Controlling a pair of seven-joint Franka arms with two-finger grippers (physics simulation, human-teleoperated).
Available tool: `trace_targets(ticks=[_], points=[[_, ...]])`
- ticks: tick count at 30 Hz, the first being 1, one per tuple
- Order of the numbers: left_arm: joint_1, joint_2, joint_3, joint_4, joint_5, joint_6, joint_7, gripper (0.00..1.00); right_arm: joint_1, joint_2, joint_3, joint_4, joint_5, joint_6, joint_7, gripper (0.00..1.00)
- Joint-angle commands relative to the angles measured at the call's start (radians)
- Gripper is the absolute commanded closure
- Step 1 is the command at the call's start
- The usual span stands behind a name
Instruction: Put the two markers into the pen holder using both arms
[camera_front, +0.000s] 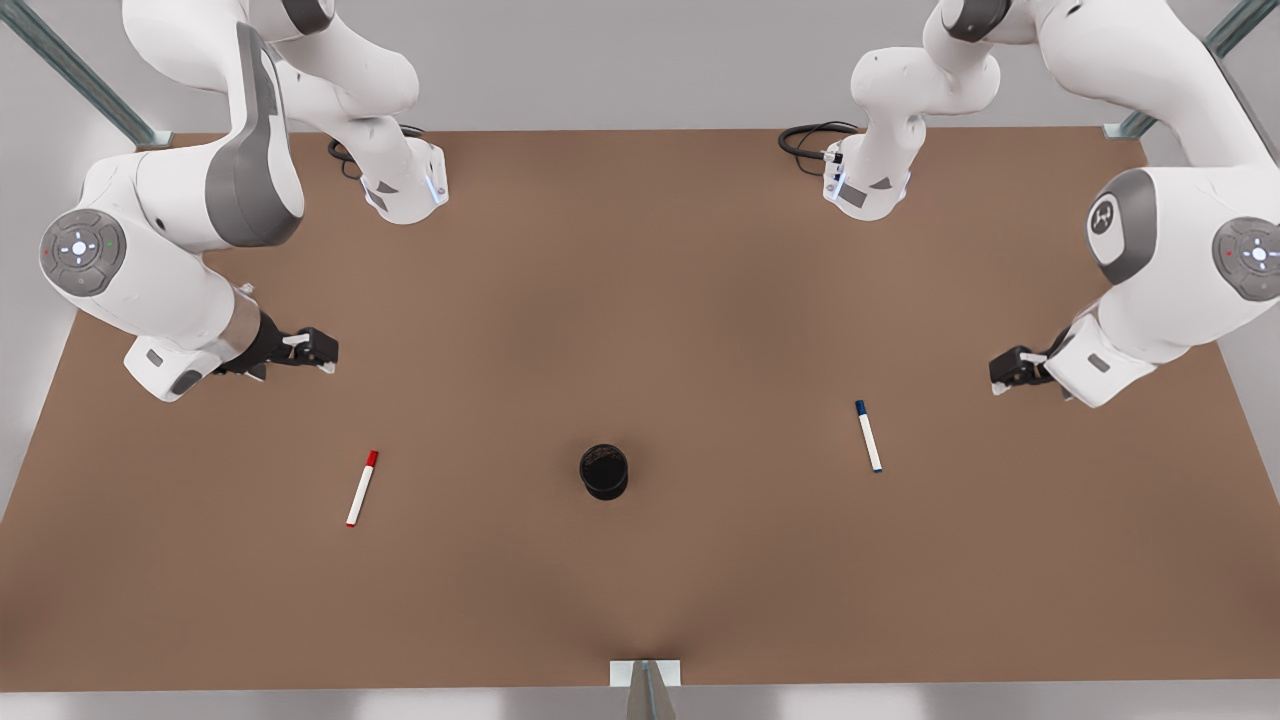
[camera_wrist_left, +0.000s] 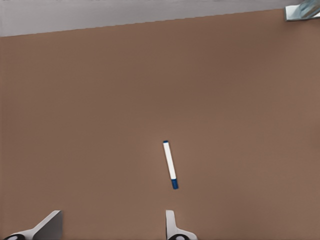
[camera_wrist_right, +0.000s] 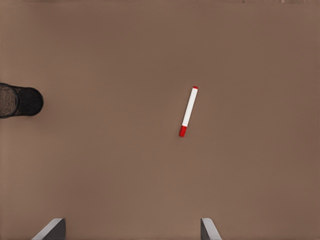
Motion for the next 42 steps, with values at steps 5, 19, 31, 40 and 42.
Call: trace_targets(ticks=[5,19,31,40,42], points=[[-0.059,0.168,0.0,-0.062,-0.062,0.263,-0.239,0.0,-0.006,0.007,0.0,0.0,0.001,0.009,0.028,0.0],[-0.087,0.267,0.0,-0.536,-0.091,0.866,-0.405,0.04,-0.06,0.138,0.008,-0.075,-0.035,0.189,0.036,0.0],[-0.084,0.356,0.002,-0.529,-0.089,0.86,-0.398,0.39,-0.153,0.527,0.011,-0.081,-0.036,0.621,-0.087,0.0],[-0.084,0.382,0.003,-0.518,-0.089,0.86,-0.417,0.5,-0.155,0.52,0.034,-0.084,-0.039,0.614,0.012,0.0],[-0.084,0.387,0.003,-0.515,-0.089,0.86,-0.417,0.54,-0.164,0.571,0.029,-0.082,-0.039,0.629,0.025,0.0]])
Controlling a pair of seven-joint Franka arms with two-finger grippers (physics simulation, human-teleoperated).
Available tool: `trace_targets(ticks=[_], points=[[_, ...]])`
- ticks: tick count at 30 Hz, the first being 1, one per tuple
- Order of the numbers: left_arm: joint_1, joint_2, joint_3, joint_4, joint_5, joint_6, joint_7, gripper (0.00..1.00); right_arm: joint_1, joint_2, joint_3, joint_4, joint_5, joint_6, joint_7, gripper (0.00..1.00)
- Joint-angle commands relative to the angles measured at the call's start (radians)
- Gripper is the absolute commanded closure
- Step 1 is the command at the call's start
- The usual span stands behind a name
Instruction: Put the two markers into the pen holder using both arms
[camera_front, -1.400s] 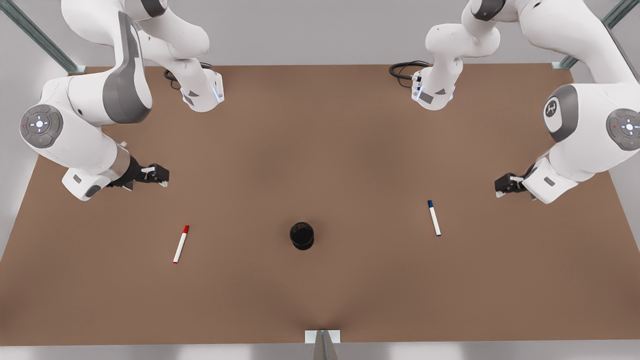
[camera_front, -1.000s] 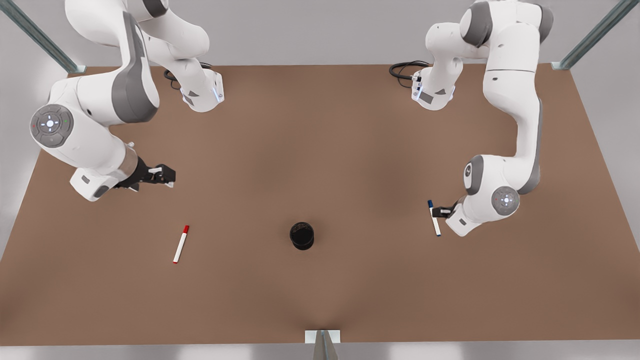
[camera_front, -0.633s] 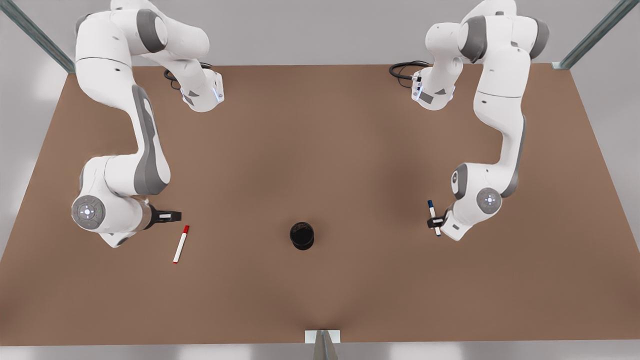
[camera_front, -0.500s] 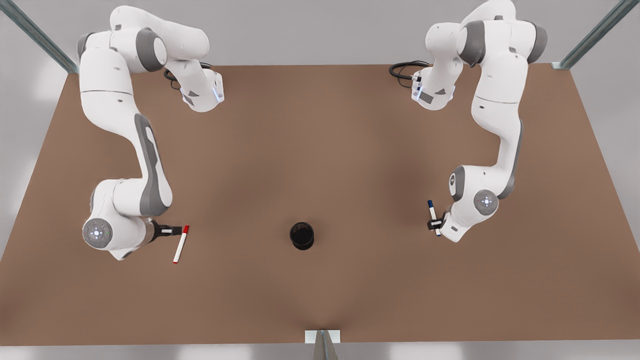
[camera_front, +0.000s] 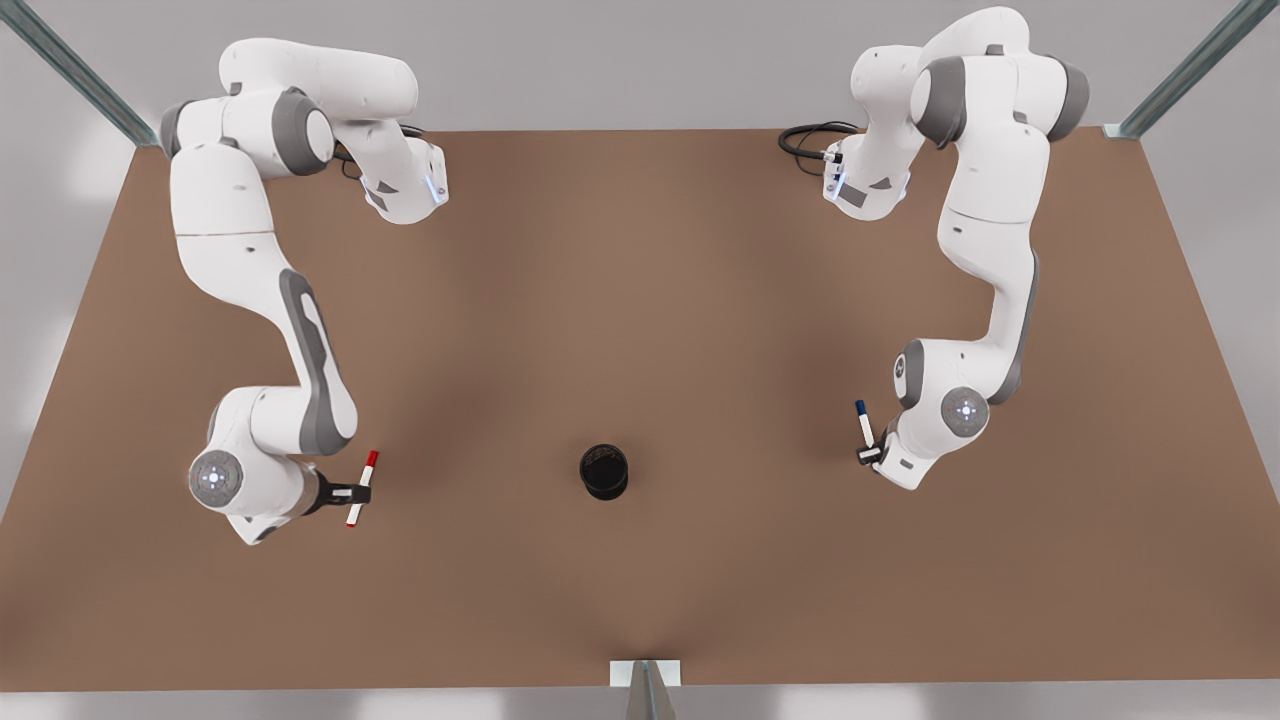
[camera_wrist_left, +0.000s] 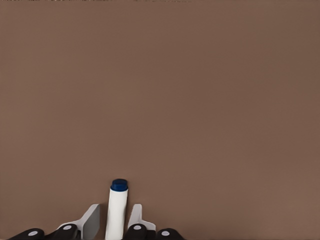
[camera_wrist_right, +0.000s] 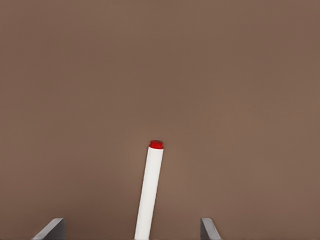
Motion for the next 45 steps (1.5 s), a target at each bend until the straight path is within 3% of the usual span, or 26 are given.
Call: trace_targets(ticks=[1,7,10,13,16,23,29,32,36,38,41,43,45], points=[[0.0,0.002,0.001,0.002,0.001,0.002,-0.062,0.55,-0.004,0.031,-0.002,0.0,0.0,0.046,0.04,0.0],[0.0,0.007,0.001,0.003,0.001,0.002,-0.062,0.59,-0.008,0.094,-0.002,-0.012,-0.005,0.059,0.043,0.0],[0.0,0.007,0.001,0.003,0.001,0.001,-0.062,0.62,0.018,0.094,0.0,-0.012,-0.105,0.057,0.189,0.02],[0.002,0.005,0.001,0.005,0.001,-0.006,-0.06,0.63,0.019,0.094,0.0,-0.012,-0.105,0.056,0.196,0.34],[0.0,0.005,0.001,0.005,0.001,-0.006,-0.06,0.66,0.018,0.092,0.0,-0.006,-0.105,0.057,0.198,0.49],[-0.003,0.004,0.001,0.009,0.003,-0.012,-0.062,0.76,0.024,0.089,0.003,-0.003,-0.105,0.054,0.218,0.48],[-0.005,0.004,0.001,0.028,0.003,-0.035,-0.064,0.79,0.024,0.089,0.003,-0.001,-0.105,0.056,0.219,0.49],[-0.005,-0.002,0.001,0.141,0.003,-0.225,-0.064,0.79,0.024,0.089,0.003,-0.001,-0.105,0.057,0.219,0.56],[-0.049,-0.128,-0.006,0.313,-0.014,-0.536,-0.074,0.79,0.022,0.089,0.004,0.0,-0.105,0.059,0.219,0.69],[-0.064,-0.128,-0.006,0.408,-0.088,-0.602,-0.073,0.79,0.022,0.089,0.004,0.002,-0.105,0.059,0.219,0.74],[-0.103,-0.125,-0.021,0.512,-0.152,-0.605,-0.08,0.79,0.024,0.088,0.006,0.015,-0.105,0.054,0.216,0.79],[-0.101,-0.116,-0.095,0.604,-0.155,-0.552,0.059,0.79,0.022,0.086,0.012,0.02,-0.106,0.051,0.215,0.79],[-0.101,-0.071,-0.205,0.606,-0.203,-0.23,0.288,0.79,0.024,0.071,0.024,0.049,-0.106,0.051,0.215,0.79]])
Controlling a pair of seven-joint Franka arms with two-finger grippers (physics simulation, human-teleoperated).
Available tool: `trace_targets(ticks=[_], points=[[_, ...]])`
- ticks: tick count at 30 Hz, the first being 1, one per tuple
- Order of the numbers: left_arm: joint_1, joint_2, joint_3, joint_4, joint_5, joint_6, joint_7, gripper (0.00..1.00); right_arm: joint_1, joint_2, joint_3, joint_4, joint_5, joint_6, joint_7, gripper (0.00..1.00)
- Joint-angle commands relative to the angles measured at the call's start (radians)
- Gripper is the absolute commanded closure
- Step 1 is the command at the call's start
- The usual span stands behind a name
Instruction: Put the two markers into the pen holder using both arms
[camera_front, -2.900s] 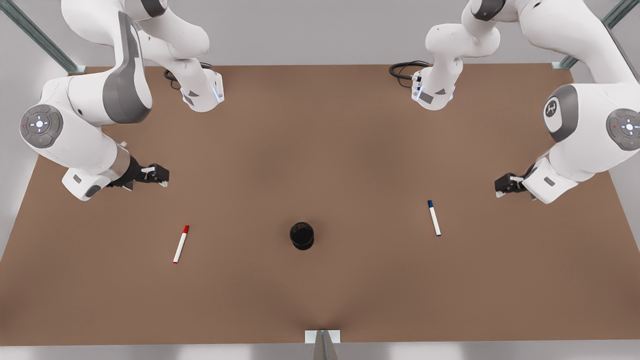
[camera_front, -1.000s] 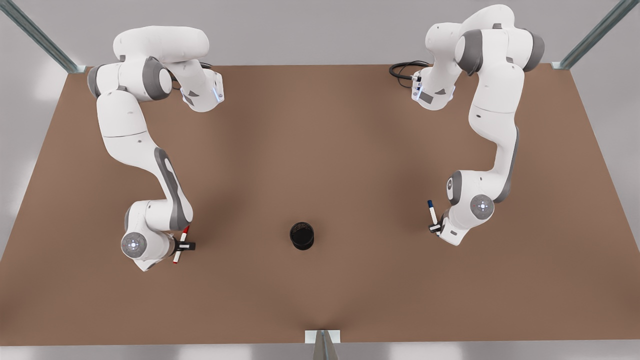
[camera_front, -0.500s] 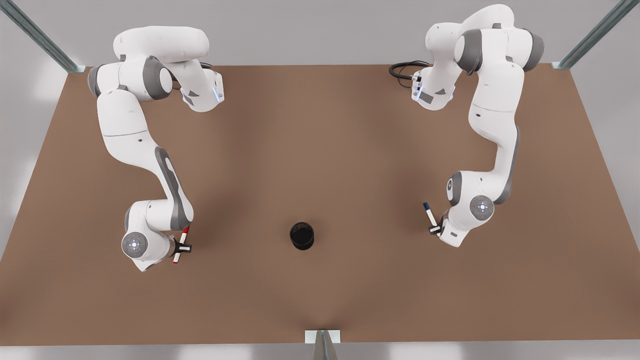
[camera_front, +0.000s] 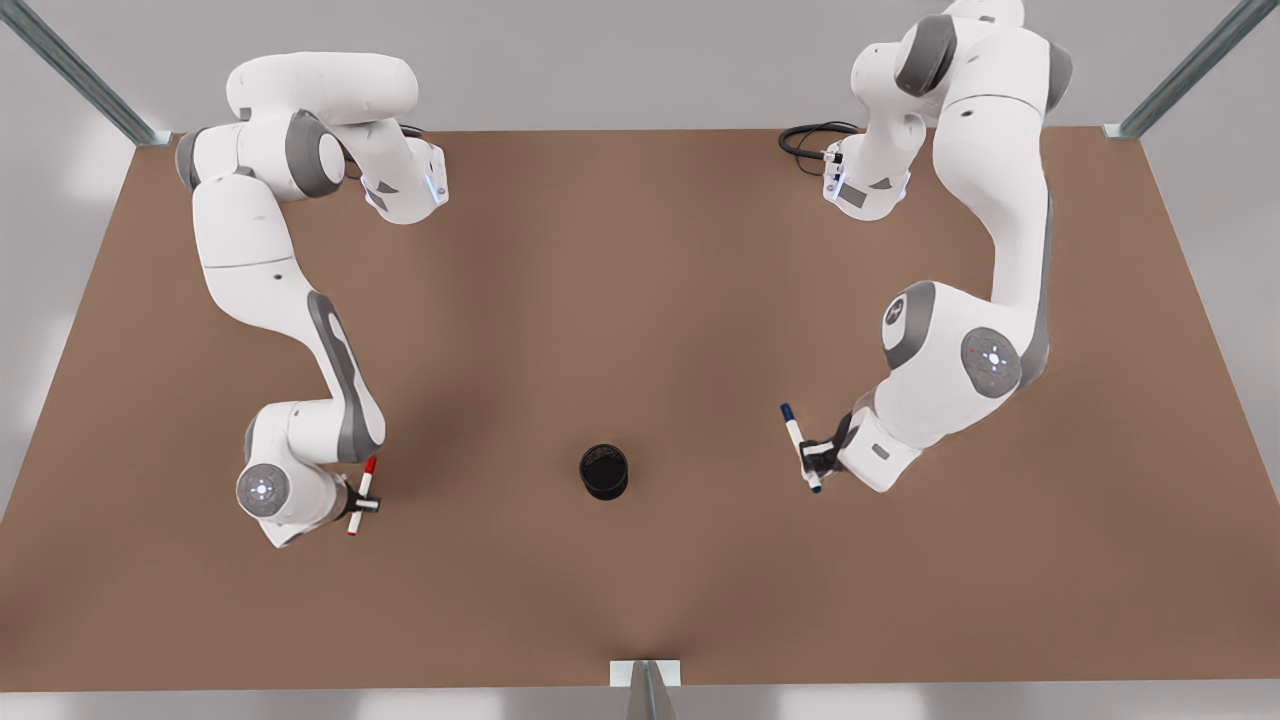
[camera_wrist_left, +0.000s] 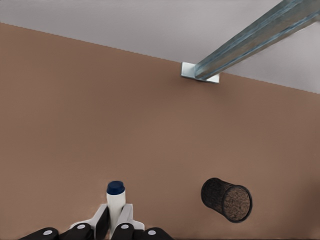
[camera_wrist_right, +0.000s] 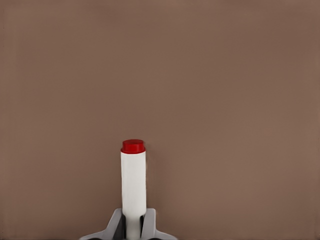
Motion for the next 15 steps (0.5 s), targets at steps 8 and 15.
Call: trace_targets(ticks=[8,15], points=[[-0.11,0.222,-0.178,0.009,-0.044,0.969,0.621,0.79,0.109,-0.089,0.109,0.228,-0.021,-0.01,0.029,0.79],[-0.215,0.368,-0.178,0.044,-0.044,1.159,0.551,0.79,0.141,-0.075,0.228,0.313,-0.02,0.103,-0.003,0.79]])
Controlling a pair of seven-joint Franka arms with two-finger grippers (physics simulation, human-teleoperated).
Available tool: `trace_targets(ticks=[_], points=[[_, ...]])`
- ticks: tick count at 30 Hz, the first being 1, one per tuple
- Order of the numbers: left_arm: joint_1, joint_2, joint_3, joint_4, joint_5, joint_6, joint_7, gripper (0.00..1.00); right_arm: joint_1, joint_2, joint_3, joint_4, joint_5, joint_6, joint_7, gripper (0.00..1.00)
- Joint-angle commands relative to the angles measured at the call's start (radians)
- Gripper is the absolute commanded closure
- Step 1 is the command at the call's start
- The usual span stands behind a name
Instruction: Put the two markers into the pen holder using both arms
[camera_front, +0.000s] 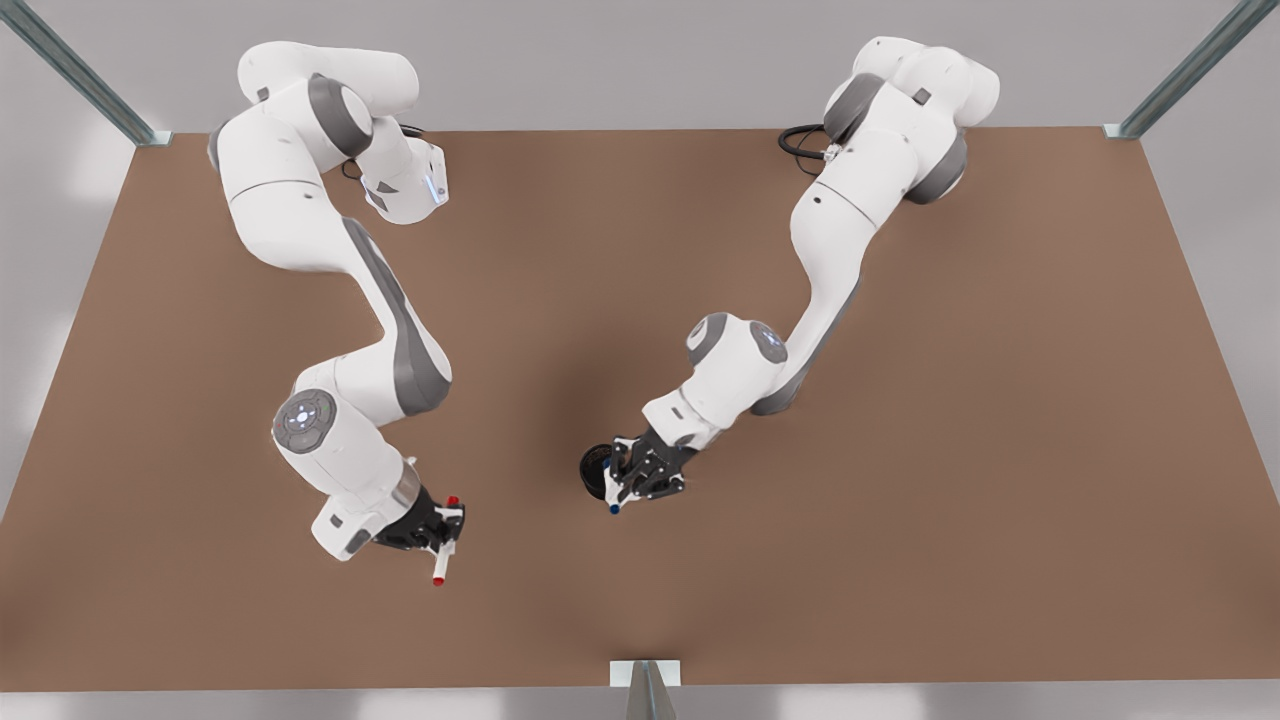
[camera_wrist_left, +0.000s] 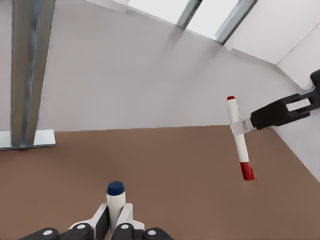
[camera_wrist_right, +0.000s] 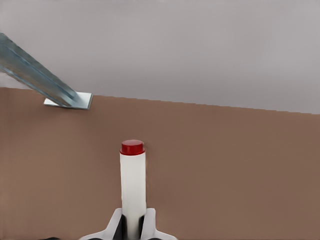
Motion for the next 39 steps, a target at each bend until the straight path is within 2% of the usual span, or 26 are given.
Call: trace_targets(ticks=[1,8,9,10,11,14,15,16,17,18,20,21,22,23,24,26,28,29,30,31,36,39], points=[[-0.013,0.02,0.001,0.002,-0.003,0.22,0.238,0.79,0.034,0.001,0.0,0.004,-0.013,0.091,0.015,0.79],[-0.053,0.02,0.005,-0.067,-0.005,0.229,0.241,0.79,0.106,0.015,-0.017,0.004,-0.013,0.186,0.087,0.79],[-0.056,0.019,0.005,-0.077,-0.003,0.231,0.247,0.7,0.106,0.015,-0.017,0.002,-0.013,0.194,0.087,0.79],[-0.056,0.006,0.005,-0.093,-0.005,0.231,0.243,0.27,0.106,0.015,-0.017,0.001,-0.013,0.194,0.087,0.79],[-0.062,0.006,0.005,-0.108,-0.005,0.231,0.238,0.0,0.106,0.015,-0.017,-0.002,-0.013,0.194,0.087,0.79],[-0.073,-0.004,0.004,-0.153,-0.006,0.262,0.235,0.0,0.106,0.015,-0.015,-0.004,-0.013,0.195,0.087,0.79],[-0.036,-0.047,-0.001,-0.168,-0.009,0.208,0.237,0.0,0.106,0.015,-0.017,-0.004,-0.013,0.195,0.087,0.79],[0.089,-0.115,-0.041,-0.16,-0.009,-0.014,0.241,0.0,0.109,0.014,-0.015,-0.004,-0.013,0.194,0.087,0.79],[0.344,-0.126,-0.206,-0.163,-0.001,-0.195,0.269,0.0,0.13,0.014,-0.015,-0.004,-0.035,0.194,0.096,0.79],[0.531,-0.148,-0.295,-0.162,-0.001,-0.404,0.35,0.0,0.155,0.014,-0.015,-0.004,-0.096,0.192,0.197,0.79],[0.763,-0.191,-0.3,-0.151,-0.002,-0.772,0.401,0.0,0.182,0.012,-0.014,-0.009,-0.127,0.191,0.244,0.79],[0.797,-0.227,-0.234,-0.114,0.005,-0.978,0.291,0.0,0.198,0.012,-0.014,-0.015,-0.156,0.191,0.248,0.79],[0.766,-0.293,-0.153,-0.074,0.217,-1.211,0.148,0.0,0.228,0.012,-0.014,-0.018,-0.207,0.188,0.326,0.79],[0.763,-0.351,-0.159,-0.056,0.359,-1.37,-0.035,0.0,0.274,0.012,-0.014,-0.029,-0.276,0.178,0.411,0.79],[0.763,-0.412,-0.156,-0.056,0.379,-1.473,-0.133,0.0,0.308,0.012,-0.014,-0.03,-0.357,0.159,0.51,0.79],[0.765,-0.494,-0.148,-0.058,0.4,-1.567,-0.161,0.0,0.337,0.012,-0.014,-0.042,-0.457,0.152,0.665,0.79],[0.766,-0.563,-0.154,-0.057,0.41,-1.561,-0.153,0.0,0.339,0.014,-0.014,-0.081,-0.573,0.183,0.768,0.79],[0.615,-0.624,0.051,-0.071,0.338,-1.556,-0.082,0.0,0.333,0.012,-0.014,-0.091,-0.575,0.197,0.797,0.79],[0.474,-0.717,0.244,-0.193,0.244,-1.507,-0.018,0.0,0.333,0.003,-0.014,-0.111,-0.596,0.197,0.831,0.79],[0.388,-0.789,0.318,-0.307,0.244,-1.435,-0.015,0.0,0.334,-0.005,-0.014,-0.14,-0.63,0.2,0.875,0.79],[0.399,-0.732,0.326,-0.277,0.25,-1.412,-0.013,0.0,0.348,-0.017,0.017,-0.233,-0.832,0.203,1.119,0.79],[0.401,-0.721,0.327,-0.277,0.25,-1.411,-0.015,0.0,0.347,-0.015,0.017,-0.249,-0.863,0.232,1.165,0.79]])
